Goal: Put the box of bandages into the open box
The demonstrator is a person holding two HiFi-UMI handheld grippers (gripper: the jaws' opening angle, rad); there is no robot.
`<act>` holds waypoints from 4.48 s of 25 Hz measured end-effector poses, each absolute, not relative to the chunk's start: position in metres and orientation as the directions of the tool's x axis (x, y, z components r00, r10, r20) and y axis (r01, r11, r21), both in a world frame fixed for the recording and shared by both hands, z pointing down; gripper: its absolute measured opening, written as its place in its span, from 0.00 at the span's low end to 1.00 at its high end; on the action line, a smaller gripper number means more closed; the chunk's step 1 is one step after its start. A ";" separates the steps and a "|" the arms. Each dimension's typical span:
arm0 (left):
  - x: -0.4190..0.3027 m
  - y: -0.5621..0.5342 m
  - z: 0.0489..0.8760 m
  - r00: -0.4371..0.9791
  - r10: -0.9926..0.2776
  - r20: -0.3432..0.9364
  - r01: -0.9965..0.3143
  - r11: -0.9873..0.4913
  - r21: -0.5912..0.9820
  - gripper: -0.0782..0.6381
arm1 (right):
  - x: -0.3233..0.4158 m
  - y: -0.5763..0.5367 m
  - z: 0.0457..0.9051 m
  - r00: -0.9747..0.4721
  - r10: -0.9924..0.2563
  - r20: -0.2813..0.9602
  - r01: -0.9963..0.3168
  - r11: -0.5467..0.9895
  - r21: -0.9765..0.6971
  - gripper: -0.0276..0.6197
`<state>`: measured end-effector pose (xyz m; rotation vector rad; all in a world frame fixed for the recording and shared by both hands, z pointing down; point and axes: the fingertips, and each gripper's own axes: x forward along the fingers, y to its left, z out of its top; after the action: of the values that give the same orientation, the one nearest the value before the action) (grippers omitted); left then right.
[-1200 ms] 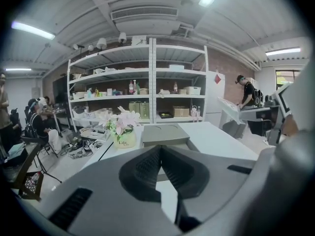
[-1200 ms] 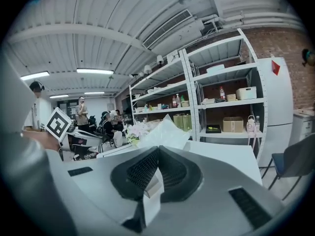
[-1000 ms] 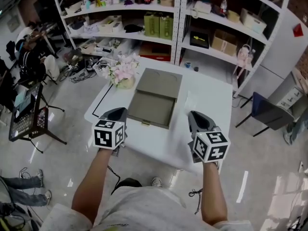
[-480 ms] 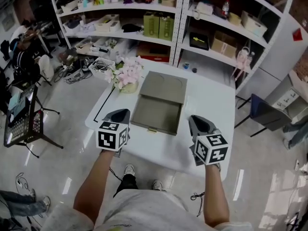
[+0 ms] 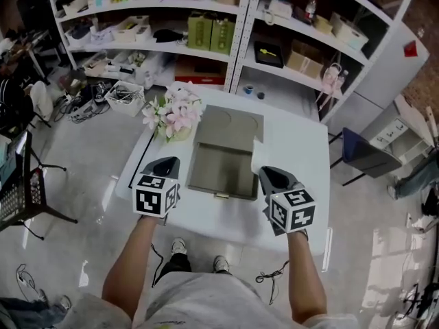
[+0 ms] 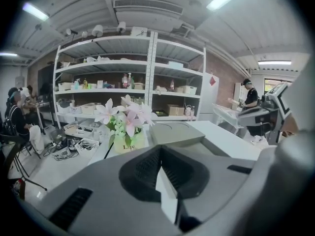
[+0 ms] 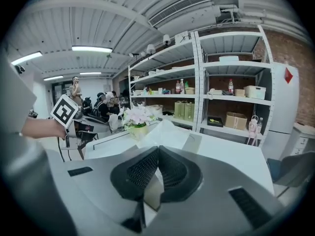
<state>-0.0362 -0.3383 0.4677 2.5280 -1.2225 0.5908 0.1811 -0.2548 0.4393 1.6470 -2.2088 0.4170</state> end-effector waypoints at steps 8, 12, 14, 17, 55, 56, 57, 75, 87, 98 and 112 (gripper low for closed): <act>-0.045 -0.370 0.478 0.597 -0.649 0.471 -0.761 -0.644 0.079 0.12 | 0.164 -0.277 0.457 -0.228 -0.830 0.510 -0.964 0.267 0.003 0.05; -0.044 -0.378 0.484 0.617 -0.631 0.471 -0.744 -0.663 0.085 0.12 | 0.158 -0.285 0.469 -0.222 -0.812 0.539 -0.964 0.267 0.006 0.05; -0.042 -0.380 0.487 0.626 -0.620 0.473 -0.734 -0.674 0.088 0.12 | 0.155 -0.288 0.475 -0.222 -0.800 0.557 -0.962 0.273 0.009 0.05; -0.042 -0.382 0.489 0.636 -0.607 0.475 -0.723 -0.685 0.093 0.12 | 0.150 -0.293 0.482 -0.222 -0.785 0.578 -0.960 0.280 0.011 0.05; -0.083 -0.396 0.493 0.660 -0.577 0.481 -0.691 -0.718 0.086 0.12 | 0.104 -0.316 0.590 -0.183 -0.544 0.819 -0.907 0.414 0.072 0.07; -0.084 -0.396 0.493 0.659 -0.578 0.481 -0.691 -0.717 0.086 0.12 | 0.104 -0.316 0.590 -0.186 -0.542 0.820 -0.909 0.412 0.066 0.07; -0.085 -0.396 0.493 0.658 -0.578 0.482 -0.692 -0.716 0.086 0.12 | 0.103 -0.317 0.591 -0.187 -0.540 0.821 -0.910 0.410 0.062 0.07; -0.076 -0.392 0.488 0.667 -0.574 0.475 -0.687 -0.721 0.094 0.12 | 0.103 -0.309 0.577 -0.220 -0.571 0.791 -0.927 0.375 0.012 0.12; -0.040 -0.376 0.472 0.683 -0.574 0.452 -0.672 -0.736 0.080 0.12 | 0.130 -0.294 0.528 -0.237 -0.681 0.693 -0.948 0.319 -0.011 0.12; -0.005 -0.357 0.456 0.689 -0.579 0.437 -0.664 -0.745 0.060 0.12 | 0.167 -0.267 0.474 -0.217 -0.775 0.593 -0.961 0.278 0.012 0.11; 0.025 -0.330 0.439 0.669 -0.610 0.425 -0.685 -0.727 0.035 0.12 | 0.220 -0.227 0.419 -0.190 -0.887 0.421 -0.981 0.184 -0.054 0.07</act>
<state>0.0249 -0.3295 0.4385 2.6914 -1.0561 0.5810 0.2204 -0.2269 0.4189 1.7786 -2.1699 0.4549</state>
